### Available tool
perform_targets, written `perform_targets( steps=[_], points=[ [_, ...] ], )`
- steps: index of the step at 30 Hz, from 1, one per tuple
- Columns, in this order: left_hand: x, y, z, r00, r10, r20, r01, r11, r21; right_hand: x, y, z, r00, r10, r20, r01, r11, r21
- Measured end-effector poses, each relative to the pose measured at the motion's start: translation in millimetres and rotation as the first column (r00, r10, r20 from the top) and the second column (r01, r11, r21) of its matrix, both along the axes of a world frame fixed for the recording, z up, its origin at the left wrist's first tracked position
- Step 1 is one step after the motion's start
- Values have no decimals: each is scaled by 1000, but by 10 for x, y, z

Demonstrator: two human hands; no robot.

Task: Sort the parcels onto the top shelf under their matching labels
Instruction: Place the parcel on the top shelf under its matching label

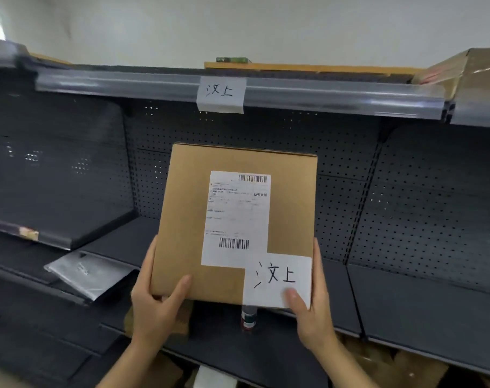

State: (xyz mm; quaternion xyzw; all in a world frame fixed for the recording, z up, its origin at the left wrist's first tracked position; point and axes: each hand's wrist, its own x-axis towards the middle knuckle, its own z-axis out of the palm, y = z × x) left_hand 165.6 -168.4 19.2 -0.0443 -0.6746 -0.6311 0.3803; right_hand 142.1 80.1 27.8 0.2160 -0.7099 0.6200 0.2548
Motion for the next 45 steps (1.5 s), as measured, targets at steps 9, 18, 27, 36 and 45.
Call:
perform_targets(
  steps=[9,18,27,36,45],
  points=[
    [19,-231,772,978,65,-198,-70,997,-19,-126,-315,820,975,107,-195,-112,994,-15],
    [-392,-354,2159,949,49,-313,-62,998,-31,-430,-462,2193,941,-51,-336,38,998,-45],
    [-1377,-500,3232,988,15,-154,-26,997,-74,-1156,-632,3330,969,-201,-147,205,979,18],
    [-2132,-713,3823,998,-58,38,57,998,17,-1809,-792,4013,975,-153,162,148,988,45],
    [-2422,-647,3980,970,-138,198,153,986,-59,-2039,-664,4001,915,-210,344,164,974,157]
  ],
)
